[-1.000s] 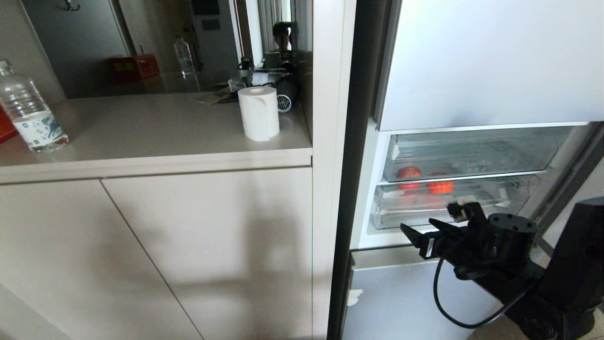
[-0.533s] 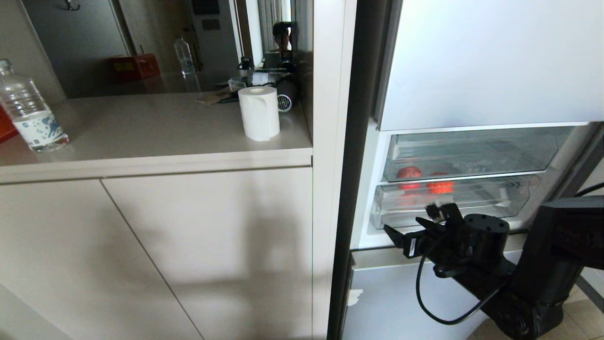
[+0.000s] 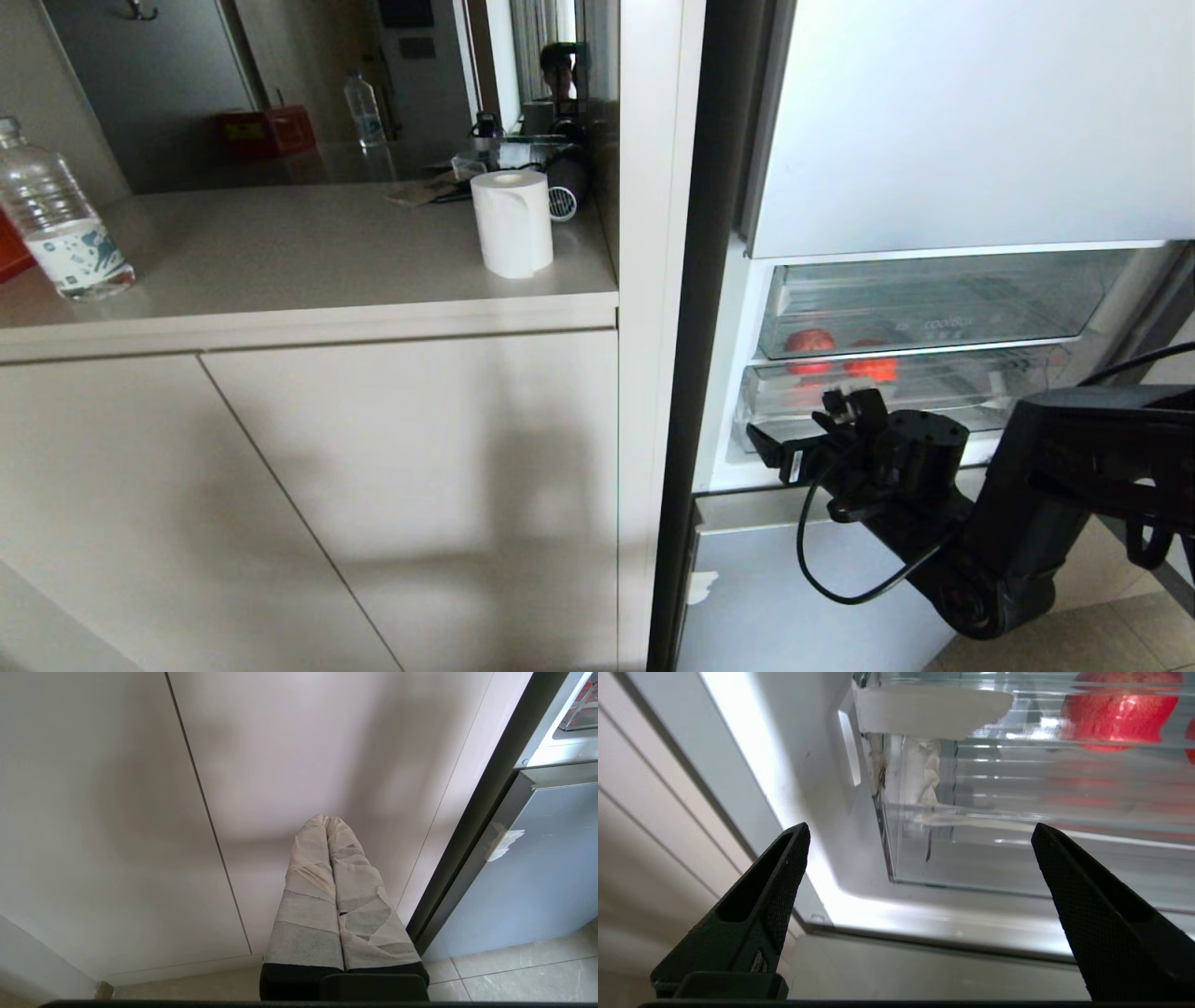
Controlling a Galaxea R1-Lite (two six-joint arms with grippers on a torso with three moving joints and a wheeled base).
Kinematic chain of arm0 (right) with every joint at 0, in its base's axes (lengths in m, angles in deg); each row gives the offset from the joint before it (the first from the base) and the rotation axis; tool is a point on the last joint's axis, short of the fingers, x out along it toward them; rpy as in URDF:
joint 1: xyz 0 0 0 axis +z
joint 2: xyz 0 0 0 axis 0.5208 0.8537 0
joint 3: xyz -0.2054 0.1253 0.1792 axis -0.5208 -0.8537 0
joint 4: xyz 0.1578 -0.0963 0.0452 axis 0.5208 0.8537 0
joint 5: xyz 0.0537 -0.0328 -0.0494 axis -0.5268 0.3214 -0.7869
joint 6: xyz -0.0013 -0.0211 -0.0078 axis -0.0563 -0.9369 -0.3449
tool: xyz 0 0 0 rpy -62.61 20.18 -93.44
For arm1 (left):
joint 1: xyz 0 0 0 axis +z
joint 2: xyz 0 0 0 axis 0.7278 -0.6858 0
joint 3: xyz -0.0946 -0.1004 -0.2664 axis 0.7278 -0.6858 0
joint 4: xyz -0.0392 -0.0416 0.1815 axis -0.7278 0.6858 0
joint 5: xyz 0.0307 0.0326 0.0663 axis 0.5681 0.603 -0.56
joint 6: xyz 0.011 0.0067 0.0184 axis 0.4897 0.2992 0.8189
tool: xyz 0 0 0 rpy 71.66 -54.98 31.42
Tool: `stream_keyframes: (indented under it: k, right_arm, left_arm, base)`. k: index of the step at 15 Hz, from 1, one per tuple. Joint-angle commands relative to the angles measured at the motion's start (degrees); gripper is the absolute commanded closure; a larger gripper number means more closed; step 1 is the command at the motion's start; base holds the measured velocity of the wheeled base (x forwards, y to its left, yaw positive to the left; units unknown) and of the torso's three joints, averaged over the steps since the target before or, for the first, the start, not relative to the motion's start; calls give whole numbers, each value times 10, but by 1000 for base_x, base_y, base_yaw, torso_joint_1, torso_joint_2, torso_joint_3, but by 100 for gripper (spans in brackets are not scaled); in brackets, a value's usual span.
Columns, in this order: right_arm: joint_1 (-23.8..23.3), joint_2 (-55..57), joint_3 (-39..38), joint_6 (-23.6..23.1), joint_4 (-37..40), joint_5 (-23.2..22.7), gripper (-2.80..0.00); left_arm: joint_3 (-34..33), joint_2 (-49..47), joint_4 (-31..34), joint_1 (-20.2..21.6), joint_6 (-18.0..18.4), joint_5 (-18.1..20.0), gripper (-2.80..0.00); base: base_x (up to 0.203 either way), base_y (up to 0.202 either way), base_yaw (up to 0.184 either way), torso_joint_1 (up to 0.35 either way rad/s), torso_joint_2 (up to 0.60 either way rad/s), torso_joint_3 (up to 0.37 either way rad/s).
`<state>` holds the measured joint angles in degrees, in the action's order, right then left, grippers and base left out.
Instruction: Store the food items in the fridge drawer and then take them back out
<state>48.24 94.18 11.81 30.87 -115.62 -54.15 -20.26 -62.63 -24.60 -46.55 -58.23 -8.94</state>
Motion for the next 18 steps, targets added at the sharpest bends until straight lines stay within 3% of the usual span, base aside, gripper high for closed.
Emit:
stream_keyframes:
  k: [1, 18]
  right_arm:
    - [1, 25, 29, 1, -5, 11, -280]
    - [1, 29, 91, 2, -5, 42, -280]
  left_arm:
    - [0, -1, 0, 0, 1, 0, 0]
    - [0, -1, 0, 0, 0, 0, 0]
  base:
    - [0, 0, 0, 0, 0, 0]
    - [0, 0, 0, 0, 0, 0]
